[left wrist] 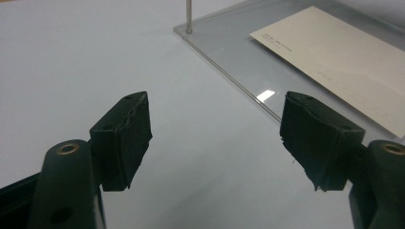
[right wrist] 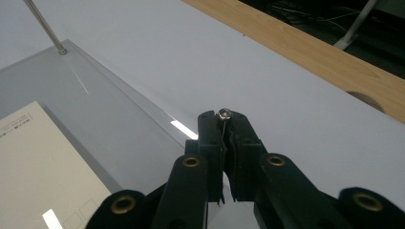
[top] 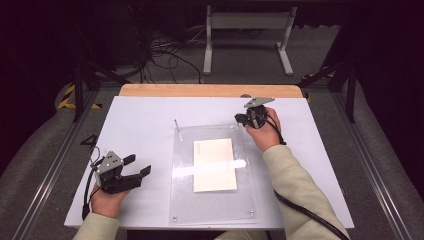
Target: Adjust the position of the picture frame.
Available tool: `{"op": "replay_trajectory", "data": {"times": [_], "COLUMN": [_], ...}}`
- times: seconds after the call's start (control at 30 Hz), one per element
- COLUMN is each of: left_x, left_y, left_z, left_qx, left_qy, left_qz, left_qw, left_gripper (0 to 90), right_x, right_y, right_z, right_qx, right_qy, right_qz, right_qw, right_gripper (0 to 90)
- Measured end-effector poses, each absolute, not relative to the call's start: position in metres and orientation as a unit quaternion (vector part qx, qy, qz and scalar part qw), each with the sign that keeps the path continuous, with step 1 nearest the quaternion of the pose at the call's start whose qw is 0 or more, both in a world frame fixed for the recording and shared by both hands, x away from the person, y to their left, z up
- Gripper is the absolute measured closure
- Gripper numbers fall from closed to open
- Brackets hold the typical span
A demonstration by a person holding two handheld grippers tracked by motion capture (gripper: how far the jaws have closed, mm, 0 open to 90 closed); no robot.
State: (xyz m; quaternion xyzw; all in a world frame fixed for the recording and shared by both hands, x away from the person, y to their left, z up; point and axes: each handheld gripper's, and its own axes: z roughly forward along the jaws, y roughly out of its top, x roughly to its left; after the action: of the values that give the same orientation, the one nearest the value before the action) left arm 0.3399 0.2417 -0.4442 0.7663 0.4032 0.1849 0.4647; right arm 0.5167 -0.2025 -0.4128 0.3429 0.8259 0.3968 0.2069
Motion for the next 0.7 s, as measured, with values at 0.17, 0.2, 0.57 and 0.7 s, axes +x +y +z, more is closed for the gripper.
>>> {"op": "replay_trajectory", "data": {"times": [0.17, 0.2, 0.57, 0.7], "left_x": [0.342, 0.343, 0.345, 0.347], "left_y": [0.239, 0.239, 0.235, 0.231], "left_z": [-0.444, -0.444, -0.444, -0.444], "left_qx": [0.768, 0.769, 0.773, 0.774], "left_qy": [0.397, 0.395, 0.389, 0.388], "left_qz": [0.186, 0.187, 0.181, 0.176], "left_qw": [0.466, 0.467, 0.468, 0.468], "left_gripper": [26.6, 26.6, 26.6, 26.6], "right_x": [0.513, 0.512, 0.509, 0.506], "right_y": [-0.207, -0.209, -0.219, -0.222], "right_z": [-0.418, -0.419, -0.429, -0.431], "right_qx": [0.354, 0.356, 0.367, 0.367], "right_qy": [0.821, 0.82, 0.815, 0.812], "right_qz": [0.398, 0.399, 0.402, 0.408], "right_qw": [0.205, 0.206, 0.195, 0.198], "right_gripper": [84.9, 85.0, 84.7, 84.7]}}
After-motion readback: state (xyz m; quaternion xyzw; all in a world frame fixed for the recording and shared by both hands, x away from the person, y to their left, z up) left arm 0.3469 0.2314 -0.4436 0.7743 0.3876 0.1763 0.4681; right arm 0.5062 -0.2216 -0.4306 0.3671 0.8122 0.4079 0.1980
